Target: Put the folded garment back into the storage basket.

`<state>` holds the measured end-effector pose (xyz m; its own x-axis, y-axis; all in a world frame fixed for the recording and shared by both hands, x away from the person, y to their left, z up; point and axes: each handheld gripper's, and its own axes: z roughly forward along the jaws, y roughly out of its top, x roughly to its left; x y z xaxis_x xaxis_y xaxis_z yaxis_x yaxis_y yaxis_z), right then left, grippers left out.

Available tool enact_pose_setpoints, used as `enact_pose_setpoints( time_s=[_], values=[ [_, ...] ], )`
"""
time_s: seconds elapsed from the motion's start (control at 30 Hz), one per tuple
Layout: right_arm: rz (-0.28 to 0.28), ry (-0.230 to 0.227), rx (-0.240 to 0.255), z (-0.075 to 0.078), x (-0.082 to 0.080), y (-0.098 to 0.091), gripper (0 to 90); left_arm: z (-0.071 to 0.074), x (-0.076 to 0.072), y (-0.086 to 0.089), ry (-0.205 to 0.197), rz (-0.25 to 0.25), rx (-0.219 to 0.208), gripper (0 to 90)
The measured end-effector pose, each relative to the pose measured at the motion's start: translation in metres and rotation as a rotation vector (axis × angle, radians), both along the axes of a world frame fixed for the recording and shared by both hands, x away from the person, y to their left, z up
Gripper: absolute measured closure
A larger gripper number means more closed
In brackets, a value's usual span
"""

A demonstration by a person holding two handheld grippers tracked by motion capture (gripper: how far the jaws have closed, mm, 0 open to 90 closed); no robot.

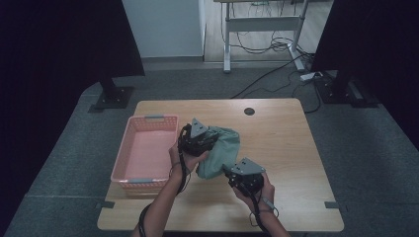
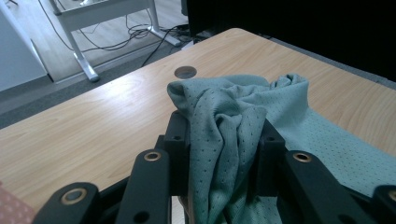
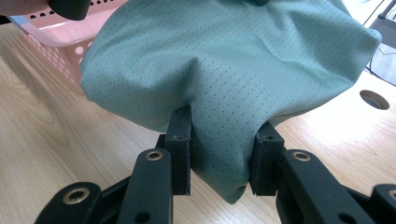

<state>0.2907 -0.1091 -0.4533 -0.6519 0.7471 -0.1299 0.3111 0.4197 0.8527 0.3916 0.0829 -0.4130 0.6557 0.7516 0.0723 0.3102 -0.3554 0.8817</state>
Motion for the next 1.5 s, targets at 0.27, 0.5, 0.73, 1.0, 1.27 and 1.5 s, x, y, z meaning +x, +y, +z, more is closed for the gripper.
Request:
enact_pose_setpoints(
  time_s=[0.27, 0.5, 0.73, 1.0, 1.27, 1.5],
  values=[
    [0.019, -0.009, -0.002, 0.004, 0.001, 0.012, 66.3, 0.005, -0.001, 0.011, -0.008, 0.012, 0.007, 64.8],
    [0.032, -0.012, -0.011, 0.008, 0.003, 0.020, 66.3, 0.007, -0.001, 0.022, -0.011, 0.025, 0.009, 64.8],
    [0.045, -0.014, -0.012, 0.010, 0.005, 0.031, 66.3, 0.009, -0.001, 0.034, -0.012, 0.038, 0.014, 64.8],
    [0.061, -0.017, -0.015, 0.013, 0.009, 0.045, 66.3, 0.012, -0.002, 0.049, -0.016, 0.055, 0.013, 64.8],
    [0.079, -0.019, -0.021, 0.015, 0.012, 0.060, 66.2, 0.014, -0.002, 0.064, -0.019, 0.074, 0.019, 64.8],
    [0.090, -0.022, -0.020, 0.018, 0.013, 0.072, 66.2, 0.017, -0.004, 0.075, -0.025, 0.087, 0.023, 64.8]
  ],
)
